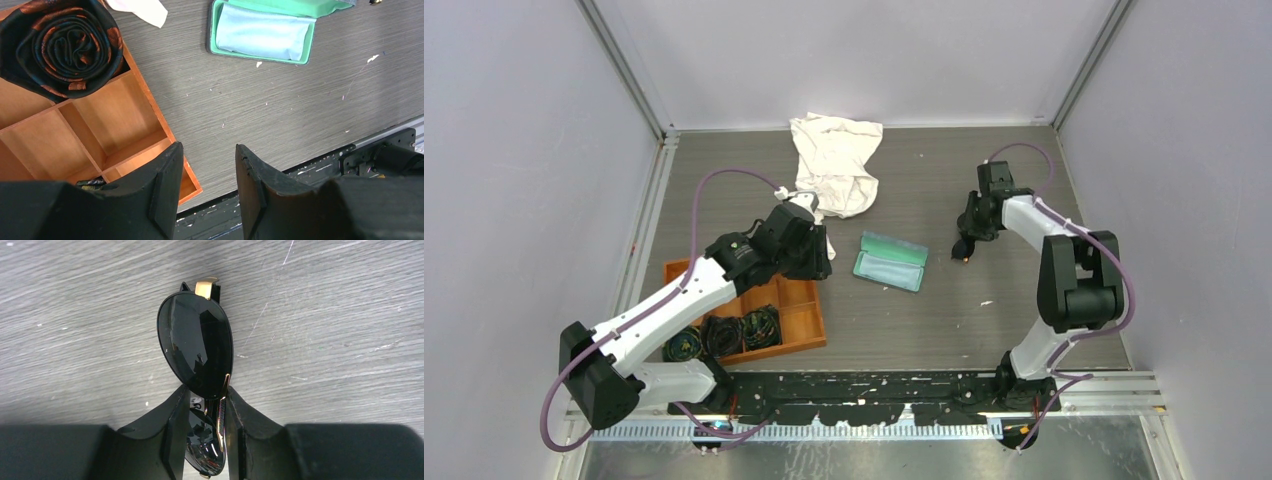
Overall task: Organize the sunglasses
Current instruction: Pick up the sunglasses from the center of the board.
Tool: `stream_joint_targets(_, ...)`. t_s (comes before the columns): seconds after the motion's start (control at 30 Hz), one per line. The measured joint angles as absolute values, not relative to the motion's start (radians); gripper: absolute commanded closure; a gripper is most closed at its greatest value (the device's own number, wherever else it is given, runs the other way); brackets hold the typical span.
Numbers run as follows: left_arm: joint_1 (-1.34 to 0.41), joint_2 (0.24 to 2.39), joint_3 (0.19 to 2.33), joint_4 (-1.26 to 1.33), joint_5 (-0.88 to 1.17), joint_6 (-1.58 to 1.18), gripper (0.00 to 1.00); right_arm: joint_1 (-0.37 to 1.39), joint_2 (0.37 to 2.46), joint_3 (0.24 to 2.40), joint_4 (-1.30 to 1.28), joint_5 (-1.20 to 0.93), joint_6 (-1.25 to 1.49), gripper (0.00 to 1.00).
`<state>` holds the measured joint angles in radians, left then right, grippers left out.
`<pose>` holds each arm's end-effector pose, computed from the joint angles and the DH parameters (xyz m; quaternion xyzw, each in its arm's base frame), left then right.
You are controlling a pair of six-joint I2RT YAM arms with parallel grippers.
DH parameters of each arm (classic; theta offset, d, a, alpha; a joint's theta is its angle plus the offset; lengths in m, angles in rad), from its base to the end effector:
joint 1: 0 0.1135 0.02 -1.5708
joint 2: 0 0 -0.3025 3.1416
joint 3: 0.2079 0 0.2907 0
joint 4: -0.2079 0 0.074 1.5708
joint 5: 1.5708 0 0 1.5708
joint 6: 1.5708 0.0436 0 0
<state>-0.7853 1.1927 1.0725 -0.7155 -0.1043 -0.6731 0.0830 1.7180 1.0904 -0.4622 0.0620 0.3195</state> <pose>0.1988 -0.1924 0.3330 0.0336 0.9315 -0.2028 0.3000 0.3831 0.0292 0.1901 0.1219 0.9631 0.0181 0.2393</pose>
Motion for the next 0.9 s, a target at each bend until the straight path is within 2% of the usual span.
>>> stream_joint_targets(0.33, -0.785, 1.193, 1.073, -0.717, -0.124, -0.672, 0.56, 0.083, 1.505, 1.070, -0.473, -0.022, 0.319, 0.72)
stream_joint_targets(0.67, -0.760, 1.192, 1.073, -0.723, -0.141, -0.666, 0.55, 0.105, 1.295, 1.083, -0.515, -0.133, 0.266, 0.71)
stream_joint_targets(0.9, -0.649, 1.155, 1.068, -0.749, -0.126, -0.647, 0.55, 0.263, 1.267, 1.151, -0.566, -0.157, 0.139, 0.72)
